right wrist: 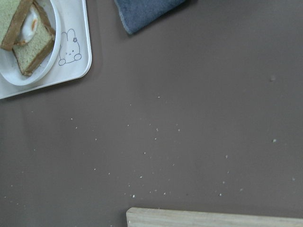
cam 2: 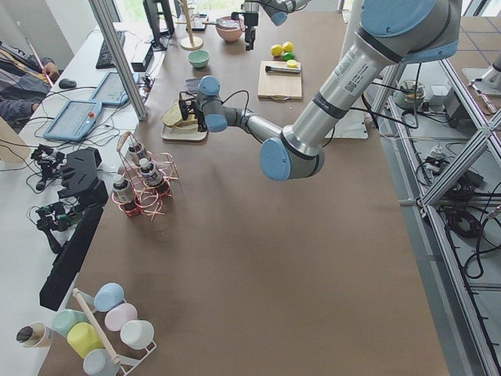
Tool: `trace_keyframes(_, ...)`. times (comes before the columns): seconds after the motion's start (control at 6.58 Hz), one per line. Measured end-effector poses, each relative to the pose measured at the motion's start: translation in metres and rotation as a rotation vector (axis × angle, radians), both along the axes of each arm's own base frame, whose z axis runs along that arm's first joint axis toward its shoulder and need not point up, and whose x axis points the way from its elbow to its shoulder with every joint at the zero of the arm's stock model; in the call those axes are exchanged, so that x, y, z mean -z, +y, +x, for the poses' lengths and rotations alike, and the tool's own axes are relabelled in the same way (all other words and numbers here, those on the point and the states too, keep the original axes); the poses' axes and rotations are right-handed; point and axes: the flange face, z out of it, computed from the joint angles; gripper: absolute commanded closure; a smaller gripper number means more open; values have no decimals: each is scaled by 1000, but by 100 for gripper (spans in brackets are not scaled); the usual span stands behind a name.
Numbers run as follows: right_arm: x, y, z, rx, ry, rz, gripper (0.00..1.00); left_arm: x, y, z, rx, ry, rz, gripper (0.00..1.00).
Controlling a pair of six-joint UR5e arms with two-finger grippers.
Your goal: Make sandwich and place on tray
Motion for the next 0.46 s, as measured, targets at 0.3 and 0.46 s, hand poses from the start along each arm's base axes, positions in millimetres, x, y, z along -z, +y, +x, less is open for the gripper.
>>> trace_keyframes(0.3, -50, -41, 56, 5, 58, 112, 0, -2, 47, -72, -104, -131, 102, 3)
trace_keyframes(0.46, -79, -58, 91, 15, 73, 153, 0, -7, 65, -118, -165, -222, 169, 3)
